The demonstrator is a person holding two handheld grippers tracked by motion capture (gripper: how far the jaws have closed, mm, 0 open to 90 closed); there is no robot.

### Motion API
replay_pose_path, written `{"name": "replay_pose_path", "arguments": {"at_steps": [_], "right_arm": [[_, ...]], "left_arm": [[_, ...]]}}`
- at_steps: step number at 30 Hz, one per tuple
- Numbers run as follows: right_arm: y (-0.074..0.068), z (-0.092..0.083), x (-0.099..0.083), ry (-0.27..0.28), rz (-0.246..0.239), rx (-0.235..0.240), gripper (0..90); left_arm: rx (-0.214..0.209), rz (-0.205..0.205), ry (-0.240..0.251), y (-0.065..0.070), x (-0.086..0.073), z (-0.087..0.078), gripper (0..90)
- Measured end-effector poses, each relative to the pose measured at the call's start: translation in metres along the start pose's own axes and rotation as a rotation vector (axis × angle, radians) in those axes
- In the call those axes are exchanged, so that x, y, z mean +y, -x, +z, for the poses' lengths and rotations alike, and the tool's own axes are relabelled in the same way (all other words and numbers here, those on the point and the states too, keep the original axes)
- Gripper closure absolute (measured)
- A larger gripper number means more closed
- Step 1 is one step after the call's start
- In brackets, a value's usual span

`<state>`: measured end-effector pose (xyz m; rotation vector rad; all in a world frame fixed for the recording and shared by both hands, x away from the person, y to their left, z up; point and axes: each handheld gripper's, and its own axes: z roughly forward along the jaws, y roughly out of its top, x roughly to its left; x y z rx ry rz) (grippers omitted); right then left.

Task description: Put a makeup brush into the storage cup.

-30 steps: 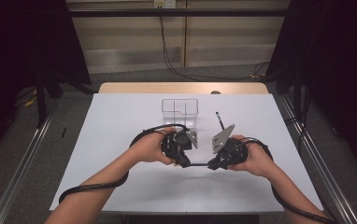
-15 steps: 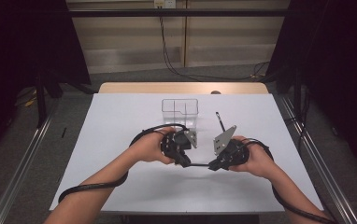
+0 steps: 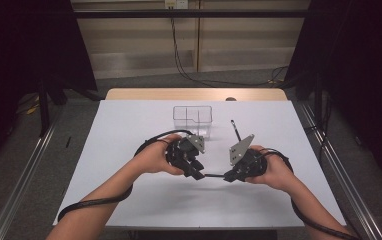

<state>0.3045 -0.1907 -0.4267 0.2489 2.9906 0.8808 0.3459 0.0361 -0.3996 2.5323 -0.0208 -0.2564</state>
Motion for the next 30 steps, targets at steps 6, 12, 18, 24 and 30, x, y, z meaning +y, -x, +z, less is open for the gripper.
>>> {"name": "replay_pose_path", "arguments": {"at_steps": [6, 12, 18, 24, 30], "right_arm": [[0.0, 0.0, 0.0, 0.006, 0.011, -0.006, 85.3], [0.0, 0.0, -0.001, 0.015, 0.009, -0.005, 85.3], [0.001, 0.0, -0.002, 0.024, 0.012, -0.006, 85.3], [0.001, 0.0, -0.004, 0.027, 0.023, -0.008, 85.2], [0.002, 0.0, -0.005, 0.035, 0.027, -0.007, 85.3]], "left_arm": [[0.009, -0.008, 0.082, -0.001, -0.007, -0.002, 41.0], [0.032, -0.011, 0.125, -0.002, -0.014, -0.002, 24.7], [0.034, -0.046, 0.159, -0.004, -0.02, -0.003, 11.3], [0.046, -0.061, 0.196, -0.004, -0.022, -0.007, 8.0], [0.055, -0.073, 0.241, -0.006, -0.025, -0.009, 6.9]]}}
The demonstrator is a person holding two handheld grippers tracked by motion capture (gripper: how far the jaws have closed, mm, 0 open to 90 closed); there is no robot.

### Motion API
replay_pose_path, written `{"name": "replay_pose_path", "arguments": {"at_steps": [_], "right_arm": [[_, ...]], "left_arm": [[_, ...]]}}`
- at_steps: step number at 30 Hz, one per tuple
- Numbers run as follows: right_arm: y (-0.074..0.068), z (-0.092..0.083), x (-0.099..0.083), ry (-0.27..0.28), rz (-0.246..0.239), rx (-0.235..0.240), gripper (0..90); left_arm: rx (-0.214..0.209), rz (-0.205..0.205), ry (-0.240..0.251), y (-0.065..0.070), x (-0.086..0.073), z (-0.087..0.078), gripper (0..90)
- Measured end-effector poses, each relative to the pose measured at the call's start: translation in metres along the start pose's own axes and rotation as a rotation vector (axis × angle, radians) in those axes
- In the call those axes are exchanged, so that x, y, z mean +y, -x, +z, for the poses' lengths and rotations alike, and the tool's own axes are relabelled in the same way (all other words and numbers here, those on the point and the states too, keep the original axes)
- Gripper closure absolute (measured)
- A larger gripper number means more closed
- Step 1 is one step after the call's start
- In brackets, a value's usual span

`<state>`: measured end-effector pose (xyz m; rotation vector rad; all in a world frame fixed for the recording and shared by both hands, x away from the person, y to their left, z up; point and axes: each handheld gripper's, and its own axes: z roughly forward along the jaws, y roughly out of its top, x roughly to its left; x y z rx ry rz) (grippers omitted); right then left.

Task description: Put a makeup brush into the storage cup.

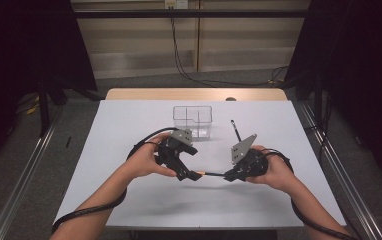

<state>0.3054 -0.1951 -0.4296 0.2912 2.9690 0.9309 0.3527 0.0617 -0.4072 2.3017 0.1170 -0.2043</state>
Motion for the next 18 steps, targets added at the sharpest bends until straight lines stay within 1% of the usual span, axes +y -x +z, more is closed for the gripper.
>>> {"name": "replay_pose_path", "arguments": {"at_steps": [1, 3, 5, 8, 10, 15, 18], "right_arm": [[0.0, -0.0003, -0.0002, 0.001, 0.002, 0.0, 85.3], [0.0003, -0.0003, -0.0009, 0.007, 0.005, -0.006, 85.2], [0.0006, -0.0002, -0.0019, 0.007, 0.006, -0.007, 85.3], [0.0006, -0.0005, -0.0037, 0.009, 0.01, -0.008, 85.2], [0.001, -0.001, -0.0044, 0.015, 0.013, -0.01, 85.3], [0.0011, -0.0037, -0.004, 0.018, 0.015, -0.017, 85.2], [0.0014, -0.005, -0.0042, 0.033, 0.016, -0.022, 85.2]], "left_arm": [[-0.005, -0.008, 0.01, -0.0006, -0.0004, -0.0006, 6.8], [0.003, -0.008, 0.028, -0.001, -0.0012, -0.001, 6.8], [0.004, -0.014, 0.038, -0.0019, -0.0014, -0.0019, 6.7], [0.016, -0.011, 0.05, -0.0014, -0.0018, -0.0022, 6.9], [0.012, -0.015, 0.063, -0.0014, -0.0021, -0.0031, 6.7], [0.022, -0.028, 0.13, -0.0015, -0.0049, -0.0042, 6.8], [0.026, -0.027, 0.152, -0.0014, -0.0059, -0.005, 6.8]]}}
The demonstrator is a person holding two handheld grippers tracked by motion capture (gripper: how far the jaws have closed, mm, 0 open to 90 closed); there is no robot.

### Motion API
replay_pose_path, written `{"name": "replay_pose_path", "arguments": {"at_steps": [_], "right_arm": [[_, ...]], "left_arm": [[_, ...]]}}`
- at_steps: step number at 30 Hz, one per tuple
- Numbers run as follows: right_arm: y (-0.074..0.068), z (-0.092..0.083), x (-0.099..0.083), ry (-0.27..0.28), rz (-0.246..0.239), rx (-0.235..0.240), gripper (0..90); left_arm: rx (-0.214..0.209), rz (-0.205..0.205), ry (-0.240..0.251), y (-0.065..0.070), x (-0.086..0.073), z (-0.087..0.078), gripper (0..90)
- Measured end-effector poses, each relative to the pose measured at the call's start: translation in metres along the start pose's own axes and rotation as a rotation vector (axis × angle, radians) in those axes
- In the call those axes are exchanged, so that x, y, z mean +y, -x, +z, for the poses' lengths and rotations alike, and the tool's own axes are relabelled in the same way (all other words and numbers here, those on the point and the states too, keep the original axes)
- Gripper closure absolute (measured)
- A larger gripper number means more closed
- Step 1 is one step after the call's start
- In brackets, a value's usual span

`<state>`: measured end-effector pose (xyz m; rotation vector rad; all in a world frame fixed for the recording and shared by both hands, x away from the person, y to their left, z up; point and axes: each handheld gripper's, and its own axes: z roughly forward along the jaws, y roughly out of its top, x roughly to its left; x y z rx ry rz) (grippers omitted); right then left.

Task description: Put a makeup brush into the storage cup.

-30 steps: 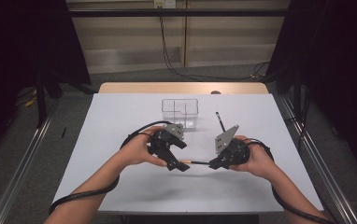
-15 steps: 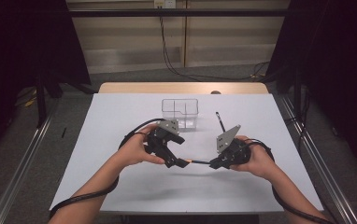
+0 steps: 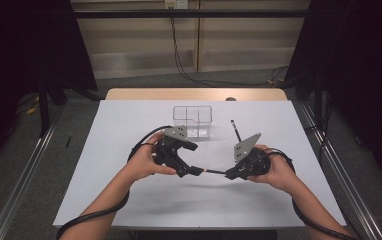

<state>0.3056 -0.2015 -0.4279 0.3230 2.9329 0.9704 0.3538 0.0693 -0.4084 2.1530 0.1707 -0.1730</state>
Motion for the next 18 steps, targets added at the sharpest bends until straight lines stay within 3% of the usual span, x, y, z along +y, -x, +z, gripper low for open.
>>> {"name": "replay_pose_path", "arguments": {"at_steps": [3, 7, 10, 18], "right_arm": [[0.0, -0.001, -0.001, 0.006, 0.002, -0.003, 85.2], [0.001, -0.001, -0.001, 0.015, 0.009, -0.007, 85.2], [0.001, -0.001, 0.0, 0.017, 0.019, -0.016, 85.2], [0.001, 0.0, 0.0, 0.041, 0.022, -0.017, 85.2]], "left_arm": [[0.015, 0.004, 0.013, 0.0, 0.0, -0.002, 6.9], [0.021, -0.005, 0.085, 0.001, -0.001, -0.006, 7.1], [0.04, 0.0, 0.096, 0.001, -0.002, -0.008, 7.1], [0.047, -0.029, 0.189, -0.001, -0.008, -0.014, 6.8]]}}
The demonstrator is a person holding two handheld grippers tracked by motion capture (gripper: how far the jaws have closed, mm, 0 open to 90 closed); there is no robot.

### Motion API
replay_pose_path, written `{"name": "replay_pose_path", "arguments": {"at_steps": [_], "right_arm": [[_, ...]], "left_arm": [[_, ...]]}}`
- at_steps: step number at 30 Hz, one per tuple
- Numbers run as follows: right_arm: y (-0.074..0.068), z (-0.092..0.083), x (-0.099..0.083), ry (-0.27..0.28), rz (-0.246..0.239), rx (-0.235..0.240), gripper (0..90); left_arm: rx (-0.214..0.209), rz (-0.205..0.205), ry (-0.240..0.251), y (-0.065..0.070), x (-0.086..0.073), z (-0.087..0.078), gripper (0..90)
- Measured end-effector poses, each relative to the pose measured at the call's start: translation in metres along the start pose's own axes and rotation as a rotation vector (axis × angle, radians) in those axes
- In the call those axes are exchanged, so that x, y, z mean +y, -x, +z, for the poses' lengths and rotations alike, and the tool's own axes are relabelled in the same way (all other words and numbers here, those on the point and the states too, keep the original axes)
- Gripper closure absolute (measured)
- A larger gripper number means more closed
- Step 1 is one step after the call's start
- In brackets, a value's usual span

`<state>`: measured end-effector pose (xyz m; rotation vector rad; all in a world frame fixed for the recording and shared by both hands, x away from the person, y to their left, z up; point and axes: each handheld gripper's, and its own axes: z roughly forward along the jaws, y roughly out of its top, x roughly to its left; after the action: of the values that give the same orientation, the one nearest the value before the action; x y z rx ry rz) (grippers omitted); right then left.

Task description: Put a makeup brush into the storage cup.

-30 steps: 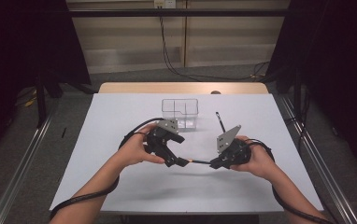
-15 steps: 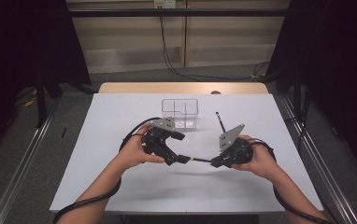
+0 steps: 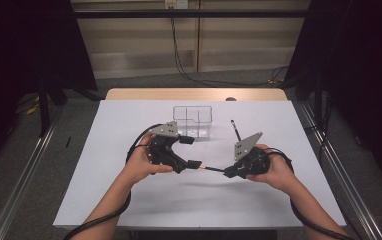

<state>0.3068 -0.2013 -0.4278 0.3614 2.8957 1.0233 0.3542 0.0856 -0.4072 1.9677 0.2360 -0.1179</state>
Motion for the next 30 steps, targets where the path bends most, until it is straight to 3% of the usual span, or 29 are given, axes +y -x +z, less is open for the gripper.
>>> {"name": "replay_pose_path", "arguments": {"at_steps": [18, 30], "right_arm": [[0.0016, 0.0002, -0.0017, 0.097, 0.038, -0.016, 85.2], [-0.0014, -0.0033, -0.004, 0.237, 0.086, -0.048, 85.3]], "left_arm": [[0.017, -0.014, 0.039, -0.0009, -0.0036, -0.0053, 6.7], [0.025, -0.026, 0.059, -0.0027, -0.0057, -0.0044, 6.5]]}}
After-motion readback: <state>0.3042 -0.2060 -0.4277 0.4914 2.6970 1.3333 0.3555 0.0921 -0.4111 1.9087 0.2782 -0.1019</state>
